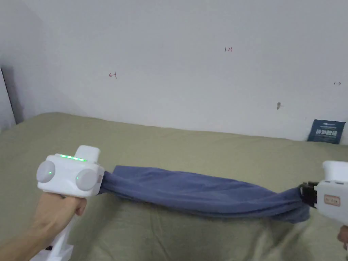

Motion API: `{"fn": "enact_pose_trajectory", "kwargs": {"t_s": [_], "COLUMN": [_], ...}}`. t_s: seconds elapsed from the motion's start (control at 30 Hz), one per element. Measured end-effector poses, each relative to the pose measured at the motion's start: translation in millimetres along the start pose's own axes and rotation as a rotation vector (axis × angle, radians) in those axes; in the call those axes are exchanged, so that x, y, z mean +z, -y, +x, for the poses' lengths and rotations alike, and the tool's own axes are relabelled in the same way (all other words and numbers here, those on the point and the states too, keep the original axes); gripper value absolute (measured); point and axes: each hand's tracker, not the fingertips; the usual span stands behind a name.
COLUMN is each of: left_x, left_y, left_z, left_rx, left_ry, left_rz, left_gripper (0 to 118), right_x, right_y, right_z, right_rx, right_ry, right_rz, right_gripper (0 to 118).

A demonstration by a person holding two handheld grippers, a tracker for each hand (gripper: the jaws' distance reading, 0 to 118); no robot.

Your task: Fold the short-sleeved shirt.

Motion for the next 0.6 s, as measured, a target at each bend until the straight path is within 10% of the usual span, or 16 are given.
{"fn": "enact_pose_trajectory", "kwargs": {"t_s": [0.6], "left_x": [164], "left_y": [247], "left_z": [-64], "left_rx": [0.083], "left_ry": [0.111], "left_rz": [-0.124], "left_gripper": [6], "right_x": [206], "right_y": [231], "right_z": [19], "right_rx": [-0.123], "right_ry": [-0.062], "right_rz": [-0.139], "right_gripper": [3]}}
